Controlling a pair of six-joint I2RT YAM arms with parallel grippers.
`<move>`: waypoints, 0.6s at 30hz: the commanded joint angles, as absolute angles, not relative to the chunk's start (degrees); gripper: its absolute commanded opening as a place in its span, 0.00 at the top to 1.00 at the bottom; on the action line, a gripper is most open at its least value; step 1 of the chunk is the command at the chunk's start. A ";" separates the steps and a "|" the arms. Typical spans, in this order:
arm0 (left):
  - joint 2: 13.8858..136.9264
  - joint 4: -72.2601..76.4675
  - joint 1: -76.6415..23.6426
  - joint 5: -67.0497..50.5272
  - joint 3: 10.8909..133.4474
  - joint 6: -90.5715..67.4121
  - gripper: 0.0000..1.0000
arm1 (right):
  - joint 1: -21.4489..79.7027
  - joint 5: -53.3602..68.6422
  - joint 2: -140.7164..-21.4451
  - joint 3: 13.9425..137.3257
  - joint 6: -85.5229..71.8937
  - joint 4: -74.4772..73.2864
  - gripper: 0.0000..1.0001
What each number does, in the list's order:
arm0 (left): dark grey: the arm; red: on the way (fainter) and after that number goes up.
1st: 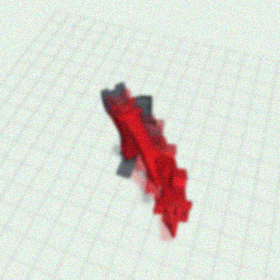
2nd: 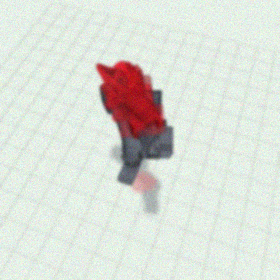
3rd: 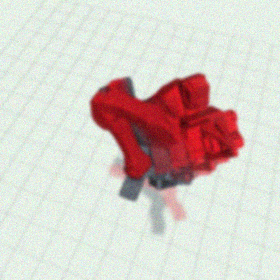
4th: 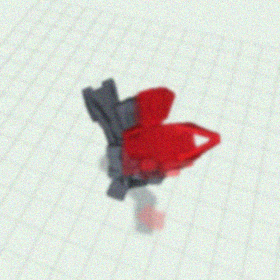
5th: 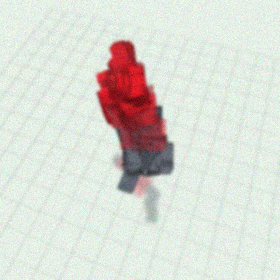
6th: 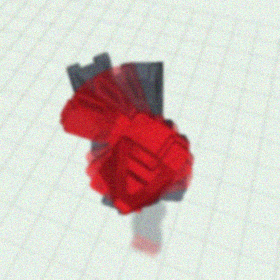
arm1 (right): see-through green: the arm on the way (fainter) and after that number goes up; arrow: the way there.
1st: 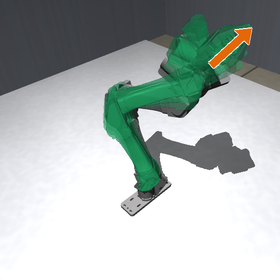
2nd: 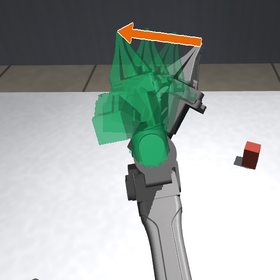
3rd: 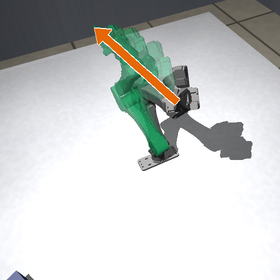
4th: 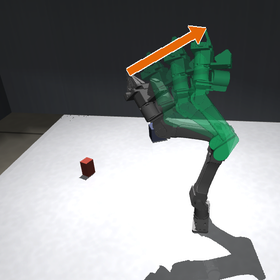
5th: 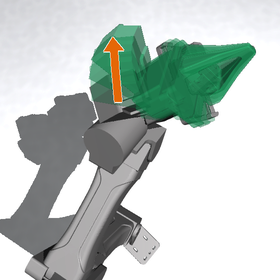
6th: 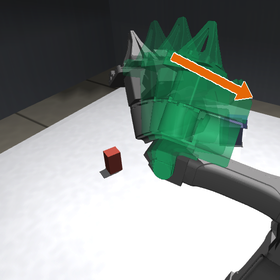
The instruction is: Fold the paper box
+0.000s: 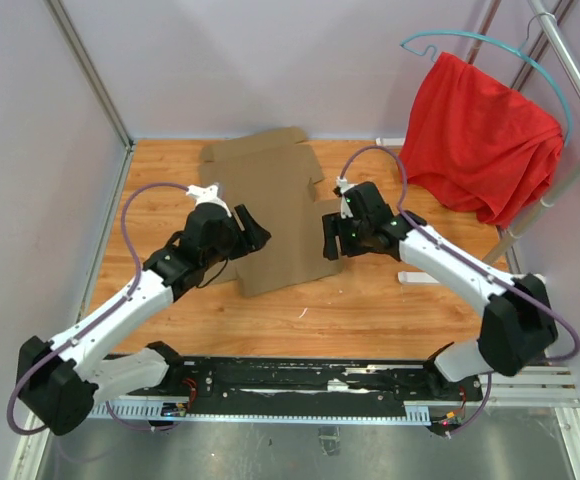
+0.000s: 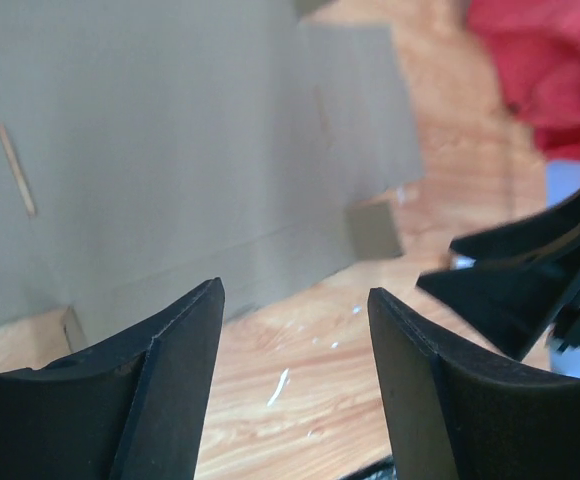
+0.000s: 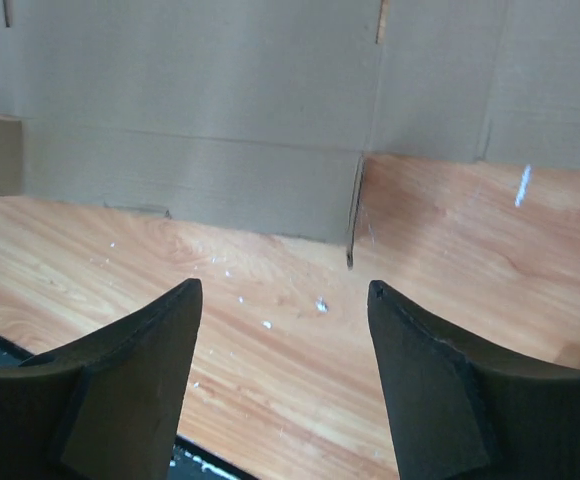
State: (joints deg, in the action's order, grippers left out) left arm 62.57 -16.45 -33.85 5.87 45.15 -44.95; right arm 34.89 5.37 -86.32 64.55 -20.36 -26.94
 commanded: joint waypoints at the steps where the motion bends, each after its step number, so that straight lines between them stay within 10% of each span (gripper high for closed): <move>1: 60.52 -12.95 -34.15 11.90 47.17 -40.79 0.34 | 35.89 4.52 -79.02 57.33 -26.85 -26.65 0.31; 18: 106.81 -12.66 -24.41 11.07 82.36 -33.48 0.42 | 49.97 14.15 -83.71 45.24 -33.82 2.06 0.41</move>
